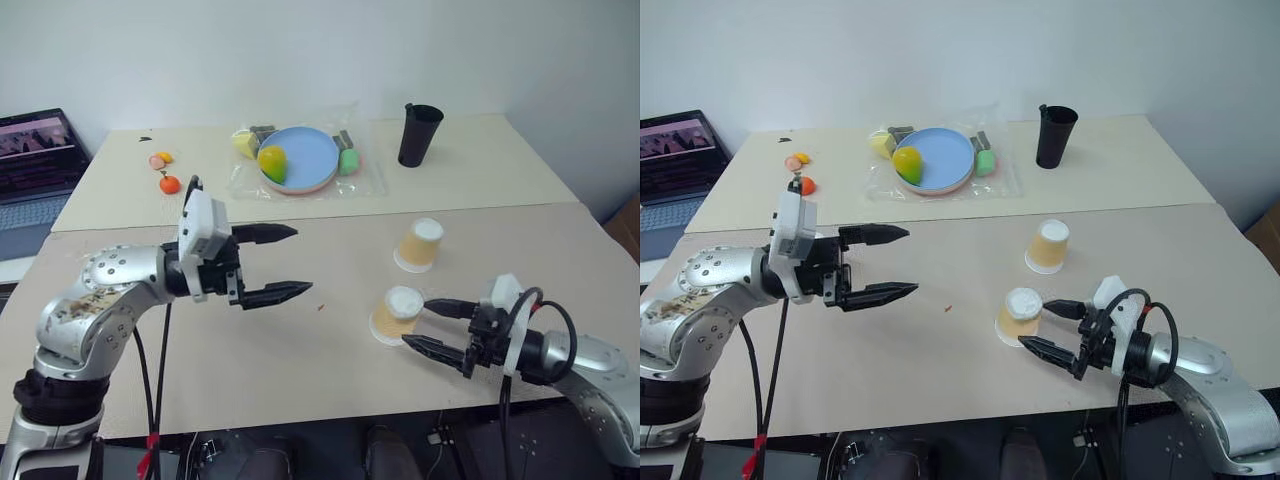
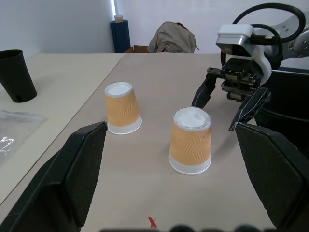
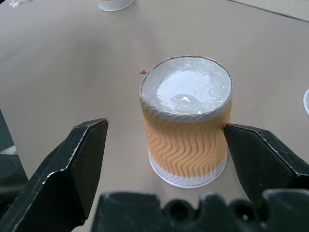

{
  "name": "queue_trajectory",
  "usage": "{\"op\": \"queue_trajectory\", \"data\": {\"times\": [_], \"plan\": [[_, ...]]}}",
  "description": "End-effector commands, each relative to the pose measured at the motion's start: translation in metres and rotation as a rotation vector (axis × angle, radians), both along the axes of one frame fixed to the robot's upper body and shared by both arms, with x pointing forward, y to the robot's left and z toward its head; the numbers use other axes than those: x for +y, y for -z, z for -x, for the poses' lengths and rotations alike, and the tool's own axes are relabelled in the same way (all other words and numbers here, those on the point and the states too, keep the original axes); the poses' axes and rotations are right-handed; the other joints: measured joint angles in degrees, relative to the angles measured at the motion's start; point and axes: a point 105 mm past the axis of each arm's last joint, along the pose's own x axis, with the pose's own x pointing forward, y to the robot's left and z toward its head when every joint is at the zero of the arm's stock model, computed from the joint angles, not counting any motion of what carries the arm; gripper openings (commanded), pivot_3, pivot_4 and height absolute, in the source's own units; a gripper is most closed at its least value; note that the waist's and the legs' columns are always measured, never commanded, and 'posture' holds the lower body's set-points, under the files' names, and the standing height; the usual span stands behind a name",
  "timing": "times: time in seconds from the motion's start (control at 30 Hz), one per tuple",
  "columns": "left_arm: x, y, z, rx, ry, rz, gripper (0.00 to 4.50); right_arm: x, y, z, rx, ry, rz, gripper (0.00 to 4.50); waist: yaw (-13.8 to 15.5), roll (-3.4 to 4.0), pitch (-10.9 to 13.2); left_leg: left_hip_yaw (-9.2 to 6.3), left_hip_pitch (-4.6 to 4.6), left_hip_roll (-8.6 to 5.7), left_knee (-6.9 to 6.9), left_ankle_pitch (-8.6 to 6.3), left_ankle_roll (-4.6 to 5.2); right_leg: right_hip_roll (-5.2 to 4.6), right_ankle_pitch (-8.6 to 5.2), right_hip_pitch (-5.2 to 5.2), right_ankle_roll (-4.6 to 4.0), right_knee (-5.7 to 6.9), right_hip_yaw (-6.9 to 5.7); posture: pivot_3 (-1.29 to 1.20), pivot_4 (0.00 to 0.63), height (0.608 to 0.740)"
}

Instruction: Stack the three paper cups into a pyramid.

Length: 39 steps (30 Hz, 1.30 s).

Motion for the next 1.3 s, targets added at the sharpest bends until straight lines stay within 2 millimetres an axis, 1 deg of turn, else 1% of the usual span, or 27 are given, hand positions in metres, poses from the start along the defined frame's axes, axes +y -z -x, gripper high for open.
{"op": "queue_trajectory", "data": {"times": [0.03,0.17,0.27,0.37,0.47,0.53,0.57,0.63,0.7,0.77,0.83,0.93,0.97,1.03,1.1,1.2,1.3], "plan": [[0.002,-0.013,0.006,-0.029,0.003,0.024,4.5,0.007,-0.013,-0.009,-0.068,-0.039,-0.018,4.44,-0.07,0.0,0.0,0.0,0.0,0.0,0.01,0.0,0.0,0.0,0.0,-0.01,0.0,0.0,0.0,0.0,0.15,0.734],[0.003,-0.013,0.007,-0.032,-0.009,0.027,4.5,0.017,-0.015,-0.016,-0.077,-0.073,-0.029,4.44,0.0,0.0,0.0,0.0,0.01,0.03,0.01,0.0,0.0,0.03,0.03,-0.01,-0.04,0.0,0.0,0.0,0.15,0.734],[0.003,-0.014,0.01,-0.031,-0.015,0.033,4.5,0.025,-0.012,-0.019,-0.075,-0.102,-0.029,4.44,0.0,0.0,0.0,-0.01,0.01,0.03,0.01,0.0,-0.01,0.03,0.04,-0.04,-0.07,-0.01,0.0,0.0,0.15,0.734],[0.007,-0.013,0.012,-0.01,-0.032,0.034,4.5,0.027,-0.011,-0.019,-0.069,-0.118,-0.035,4.44,0.02,0.0,0.0,-0.01,-0.01,0.02,0.02,0.0,-0.01,0.03,0.05,-0.07,-0.08,-0.02,0.01,0.0,0.15,0.734],[0.013,-0.011,0.017,0.009,-0.043,0.014,4.5,0.025,-0.009,-0.021,-0.064,-0.122,-0.024,3.71,-0.1,0.01,0.0,-0.02,0.0,0.03,0.02,0.0,-0.01,0.04,0.05,-0.09,-0.08,-0.01,0.01,0.0,0.15,0.734],[0.015,-0.011,0.019,0.015,-0.046,0.001,4.5,0.025,-0.009,-0.022,-0.061,-0.126,-0.024,3.06,-0.03,0.01,0.0,-0.01,0.0,0.04,0.02,0.0,-0.01,0.05,0.05,-0.09,-0.08,0.0,0.01,0.0,0.15,0.734],[0.017,-0.011,0.023,0.038,-0.037,-0.014,4.5,0.025,-0.01,-0.025,-0.066,-0.124,-0.027,2.86,-0.04,0.01,0.0,-0.01,0.01,0.04,0.02,0.0,-0.01,0.05,0.05,-0.08,-0.08,0.0,0.01,0.0,0.15,0.734],[0.022,-0.009,0.03,0.088,-0.02,-0.049,4.5,0.027,-0.016,-0.031,-0.084,-0.125,-0.035,2.86,-0.29,0.0,0.02,0.0,0.02,0.07,0.04,0.01,-0.02,0.07,0.06,-0.08,-0.1,0.01,0.02,0.0,0.15,0.734],[0.029,-0.006,0.04,0.132,0.003,-0.09,4.5,0.033,-0.024,-0.038,-0.107,-0.149,-0.049,2.86,-0.6,0.02,0.04,0.03,0.07,0.14,0.05,0.01,-0.02,0.15,0.07,-0.08,-0.11,0.02,0.05,0.0,0.15,0.734],[0.035,-0.006,0.045,0.167,-0.002,-0.111,4.5,0.046,-0.035,-0.046,-0.13,-0.194,-0.077,2.86,-0.59,0.04,0.06,0.07,0.08,0.27,0.05,0.0,-0.01,0.32,0.06,-0.09,-0.11,0.01,0.09,0.0,0.15,0.734],[0.038,-0.007,0.047,0.172,-0.011,-0.108,4.5,0.062,-0.044,-0.053,-0.15,-0.251,-0.096,2.86,-0.99,0.03,0.09,0.07,0.15,0.39,0.02,0.0,-0.02,0.47,0.05,-0.08,-0.14,0.01,0.1,0.0,0.15,0.734],[0.036,-0.01,0.05,0.169,-0.016,-0.096,4.5,0.09,-0.053,-0.06,-0.156,-0.356,-0.12,2.86,-1.2,0.04,0.1,0.1,0.22,0.57,0.01,-0.01,-0.05,0.69,0.07,-0.08,-0.21,0.0,0.16,0.0,0.15,0.734],[0.034,-0.01,0.051,0.166,-0.015,-0.095,4.5,0.098,-0.054,-0.061,-0.156,-0.391,-0.119,2.86,-1.18,0.04,0.1,0.1,0.22,0.62,0.0,-0.02,-0.06,0.74,0.18,-0.09,-0.4,-0.01,0.15,0.0,0.15,0.734],[0.032,-0.01,0.055,0.164,-0.014,-0.092,4.5,0.112,-0.053,-0.062,-0.15,-0.446,-0.121,2.86,-1.21,0.04,0.1,0.08,0.22,0.63,-0.01,-0.05,-0.12,0.74,0.2,-0.11,-0.43,-0.01,0.13,0.0,0.15,0.734],[0.031,-0.009,0.058,0.162,-0.015,-0.092,4.5,0.121,-0.049,-0.065,-0.143,-0.468,-0.116,2.86,-1.44,0.04,0.1,0.07,0.18,0.62,-0.01,-0.09,-0.23,0.74,0.21,-0.17,-0.45,-0.02,0.15,0.0,0.15,0.734],[0.032,-0.007,0.063,0.162,-0.032,-0.095,4.5,0.138,-0.036,-0.068,-0.136,-0.524,-0.074,2.86,-1.44,0.05,0.1,0.06,0.14,0.63,-0.01,-0.17,-0.39,0.74,0.22,-0.26,-0.47,-0.01,0.15,0.0,0.15,0.734],[0.035,-0.007,0.065,0.151,-0.065,-0.087,4.5,0.154,-0.033,-0.074,-0.139,-0.558,-0.075,2.86,-1.86,0.05,0.1,0.1,0.1,0.66,-0.01,-0.23,-0.49,0.78,0.23,-0.4,-0.49,0.0,0.2,0.0,0.15,0.734]]}}
